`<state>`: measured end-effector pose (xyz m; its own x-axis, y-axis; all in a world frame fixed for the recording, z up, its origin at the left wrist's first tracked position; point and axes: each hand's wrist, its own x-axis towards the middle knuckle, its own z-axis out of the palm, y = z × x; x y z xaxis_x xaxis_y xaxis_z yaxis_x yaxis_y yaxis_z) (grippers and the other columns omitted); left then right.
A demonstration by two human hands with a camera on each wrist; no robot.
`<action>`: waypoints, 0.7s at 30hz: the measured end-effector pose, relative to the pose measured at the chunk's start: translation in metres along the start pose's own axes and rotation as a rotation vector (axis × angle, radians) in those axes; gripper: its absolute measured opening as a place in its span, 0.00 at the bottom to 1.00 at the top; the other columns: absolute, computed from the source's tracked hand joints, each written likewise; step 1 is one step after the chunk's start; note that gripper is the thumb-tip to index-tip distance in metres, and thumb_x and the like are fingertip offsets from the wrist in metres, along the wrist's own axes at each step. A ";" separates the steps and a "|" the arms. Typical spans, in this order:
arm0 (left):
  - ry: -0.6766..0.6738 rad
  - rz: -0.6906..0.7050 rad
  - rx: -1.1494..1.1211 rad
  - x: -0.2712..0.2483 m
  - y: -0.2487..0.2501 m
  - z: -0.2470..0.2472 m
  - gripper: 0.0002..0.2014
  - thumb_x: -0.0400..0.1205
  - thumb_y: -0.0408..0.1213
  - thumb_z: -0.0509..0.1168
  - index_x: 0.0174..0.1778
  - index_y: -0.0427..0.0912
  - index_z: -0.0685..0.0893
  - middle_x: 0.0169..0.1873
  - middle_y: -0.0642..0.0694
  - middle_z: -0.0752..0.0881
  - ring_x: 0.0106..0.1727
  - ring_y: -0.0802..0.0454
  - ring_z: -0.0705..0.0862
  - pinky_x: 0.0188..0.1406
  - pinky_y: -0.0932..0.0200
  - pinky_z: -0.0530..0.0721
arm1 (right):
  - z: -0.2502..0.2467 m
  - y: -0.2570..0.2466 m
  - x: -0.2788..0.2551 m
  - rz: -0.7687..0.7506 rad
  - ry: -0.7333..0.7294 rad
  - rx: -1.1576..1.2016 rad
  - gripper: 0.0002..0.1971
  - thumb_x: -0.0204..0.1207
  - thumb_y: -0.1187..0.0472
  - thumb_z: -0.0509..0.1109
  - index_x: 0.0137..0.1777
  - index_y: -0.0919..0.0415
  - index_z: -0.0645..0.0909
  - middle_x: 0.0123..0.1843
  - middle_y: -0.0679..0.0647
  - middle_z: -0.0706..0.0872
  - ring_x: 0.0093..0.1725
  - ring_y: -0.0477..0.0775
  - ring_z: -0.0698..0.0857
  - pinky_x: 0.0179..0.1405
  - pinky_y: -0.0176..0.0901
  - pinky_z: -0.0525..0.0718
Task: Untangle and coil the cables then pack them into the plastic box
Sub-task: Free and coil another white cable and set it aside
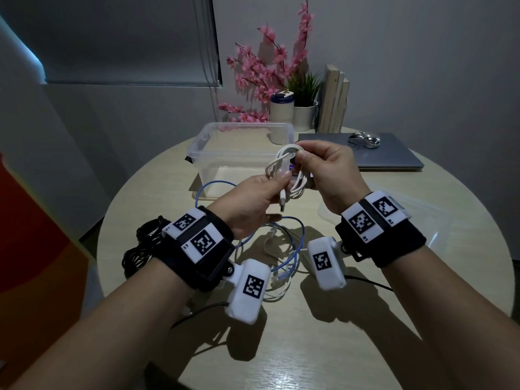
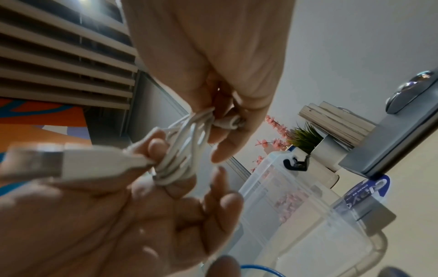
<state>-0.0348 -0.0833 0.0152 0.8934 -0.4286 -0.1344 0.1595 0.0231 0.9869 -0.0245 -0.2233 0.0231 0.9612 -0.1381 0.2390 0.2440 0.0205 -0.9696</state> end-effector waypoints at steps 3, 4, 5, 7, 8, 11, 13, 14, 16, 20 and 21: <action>-0.010 -0.044 0.006 -0.001 -0.001 0.000 0.08 0.86 0.41 0.60 0.44 0.44 0.81 0.43 0.47 0.81 0.41 0.54 0.80 0.38 0.59 0.84 | 0.000 -0.001 -0.001 -0.009 -0.021 0.009 0.07 0.80 0.72 0.63 0.53 0.68 0.83 0.39 0.63 0.83 0.31 0.50 0.83 0.23 0.38 0.84; 0.000 -0.047 -0.007 -0.001 -0.001 0.001 0.05 0.85 0.38 0.62 0.45 0.44 0.81 0.42 0.45 0.82 0.37 0.54 0.82 0.34 0.61 0.85 | 0.000 0.000 -0.001 -0.014 -0.031 0.001 0.07 0.81 0.72 0.63 0.52 0.68 0.83 0.39 0.63 0.83 0.32 0.49 0.83 0.23 0.37 0.83; 0.026 -0.039 -0.015 -0.002 -0.001 0.001 0.04 0.84 0.34 0.63 0.45 0.43 0.81 0.40 0.44 0.82 0.33 0.54 0.83 0.31 0.63 0.85 | 0.000 0.002 -0.002 -0.015 -0.043 -0.004 0.07 0.81 0.72 0.62 0.51 0.67 0.82 0.38 0.62 0.83 0.31 0.49 0.83 0.23 0.37 0.82; 0.122 -0.008 -0.001 -0.001 -0.002 -0.001 0.04 0.82 0.29 0.66 0.45 0.41 0.78 0.36 0.42 0.83 0.28 0.53 0.83 0.26 0.64 0.84 | 0.001 0.004 -0.002 -0.003 -0.074 0.009 0.08 0.82 0.72 0.60 0.49 0.65 0.80 0.34 0.59 0.81 0.30 0.48 0.83 0.25 0.38 0.82; 0.176 -0.001 0.016 0.000 -0.004 -0.003 0.06 0.80 0.29 0.68 0.45 0.39 0.76 0.34 0.40 0.83 0.27 0.52 0.84 0.25 0.63 0.84 | 0.001 0.003 -0.002 0.008 -0.094 0.029 0.08 0.83 0.72 0.58 0.48 0.65 0.78 0.34 0.58 0.80 0.30 0.48 0.82 0.27 0.39 0.82; 0.226 -0.035 0.111 0.001 -0.008 -0.007 0.10 0.78 0.35 0.72 0.41 0.35 0.76 0.30 0.37 0.83 0.23 0.52 0.83 0.22 0.64 0.82 | 0.003 0.001 -0.001 0.023 -0.144 0.075 0.09 0.84 0.73 0.55 0.47 0.64 0.74 0.33 0.57 0.77 0.30 0.50 0.79 0.31 0.40 0.79; 0.203 -0.066 0.163 -0.001 -0.008 -0.008 0.12 0.79 0.40 0.71 0.40 0.34 0.80 0.30 0.38 0.84 0.23 0.52 0.83 0.21 0.65 0.81 | 0.004 0.001 -0.002 0.021 -0.155 0.047 0.09 0.84 0.73 0.54 0.47 0.61 0.73 0.33 0.56 0.76 0.30 0.48 0.75 0.32 0.40 0.76; 0.194 -0.071 0.168 -0.001 -0.008 -0.007 0.13 0.80 0.41 0.70 0.41 0.33 0.82 0.30 0.38 0.84 0.24 0.52 0.82 0.20 0.65 0.80 | 0.005 0.002 -0.002 0.018 -0.159 0.022 0.10 0.84 0.72 0.54 0.47 0.60 0.73 0.33 0.56 0.75 0.31 0.48 0.74 0.32 0.41 0.74; 0.190 -0.056 0.154 -0.002 -0.006 -0.005 0.12 0.81 0.41 0.69 0.45 0.33 0.84 0.29 0.40 0.84 0.23 0.53 0.80 0.20 0.66 0.79 | 0.006 0.000 -0.001 0.027 -0.164 -0.029 0.09 0.84 0.72 0.55 0.46 0.59 0.72 0.35 0.58 0.75 0.33 0.53 0.73 0.31 0.43 0.71; 0.169 -0.078 0.119 -0.003 -0.001 -0.005 0.09 0.83 0.39 0.66 0.42 0.36 0.85 0.23 0.47 0.82 0.20 0.58 0.78 0.20 0.69 0.78 | 0.007 0.000 0.004 0.030 -0.181 -0.123 0.06 0.84 0.63 0.59 0.44 0.57 0.73 0.38 0.59 0.74 0.36 0.54 0.72 0.34 0.47 0.70; 0.153 -0.093 0.097 -0.003 0.001 -0.004 0.09 0.84 0.38 0.65 0.41 0.38 0.83 0.23 0.48 0.81 0.20 0.58 0.78 0.20 0.69 0.78 | 0.007 0.003 0.004 0.005 -0.195 -0.161 0.07 0.84 0.60 0.59 0.44 0.56 0.73 0.38 0.58 0.74 0.36 0.54 0.72 0.35 0.47 0.71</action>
<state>-0.0358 -0.0780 0.0163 0.9311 -0.2828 -0.2303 0.2101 -0.1002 0.9725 -0.0189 -0.2170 0.0217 0.9729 0.0555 0.2244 0.2301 -0.1398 -0.9631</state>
